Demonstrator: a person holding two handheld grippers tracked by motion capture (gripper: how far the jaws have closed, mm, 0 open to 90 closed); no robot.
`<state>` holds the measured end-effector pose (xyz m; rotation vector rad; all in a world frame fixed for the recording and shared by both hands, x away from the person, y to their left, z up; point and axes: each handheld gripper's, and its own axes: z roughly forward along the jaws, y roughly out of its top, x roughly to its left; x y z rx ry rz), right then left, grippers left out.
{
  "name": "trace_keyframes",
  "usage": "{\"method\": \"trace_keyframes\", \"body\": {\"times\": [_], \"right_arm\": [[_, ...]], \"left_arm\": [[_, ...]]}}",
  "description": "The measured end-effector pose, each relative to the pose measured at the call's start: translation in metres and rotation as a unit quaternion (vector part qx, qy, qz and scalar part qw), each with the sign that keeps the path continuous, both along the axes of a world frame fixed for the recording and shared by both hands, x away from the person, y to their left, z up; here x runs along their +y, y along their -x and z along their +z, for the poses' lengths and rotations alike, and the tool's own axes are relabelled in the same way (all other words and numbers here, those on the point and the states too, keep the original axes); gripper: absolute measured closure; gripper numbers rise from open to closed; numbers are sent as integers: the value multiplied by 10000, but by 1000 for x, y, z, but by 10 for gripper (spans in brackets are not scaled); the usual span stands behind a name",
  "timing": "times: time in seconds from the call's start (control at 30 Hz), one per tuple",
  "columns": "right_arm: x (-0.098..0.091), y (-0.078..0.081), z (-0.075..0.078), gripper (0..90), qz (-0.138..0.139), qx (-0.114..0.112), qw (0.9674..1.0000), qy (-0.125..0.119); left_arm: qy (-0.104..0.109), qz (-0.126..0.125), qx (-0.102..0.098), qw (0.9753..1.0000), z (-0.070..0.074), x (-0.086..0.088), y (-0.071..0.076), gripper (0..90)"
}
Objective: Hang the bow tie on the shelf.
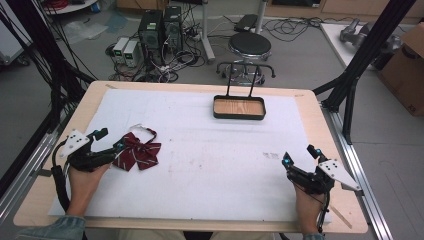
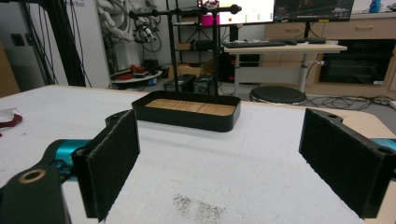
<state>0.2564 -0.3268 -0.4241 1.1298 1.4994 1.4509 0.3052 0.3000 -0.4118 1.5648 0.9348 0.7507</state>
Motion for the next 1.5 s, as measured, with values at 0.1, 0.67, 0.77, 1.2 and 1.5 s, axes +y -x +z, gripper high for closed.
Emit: {"method": "trace_keyframes", "body": {"times": [0.1, 0.67, 0.77, 1.2, 1.5], "right_arm": [[0, 0, 0, 113, 29, 5, 10000, 16], [1, 0, 0, 113, 49, 2, 10000, 74], [2, 0, 0, 113, 67, 22, 9999, 79], [3, -3, -1, 114, 100, 61, 9999, 104], [4, -2, -1, 113, 100, 87, 9999, 102]], "left_arm": [[-10, -20, -1, 10000, 0, 0, -1, 253], [-35, -126, -30, 9999, 1, 1, 0, 255], [-25, -157, -24, 9999, 1, 1, 0, 256], [-249, -428, 253, 9985, -5, -4, -16, 291], [-340, -669, 423, 9963, -12, -10, -34, 321]]}}
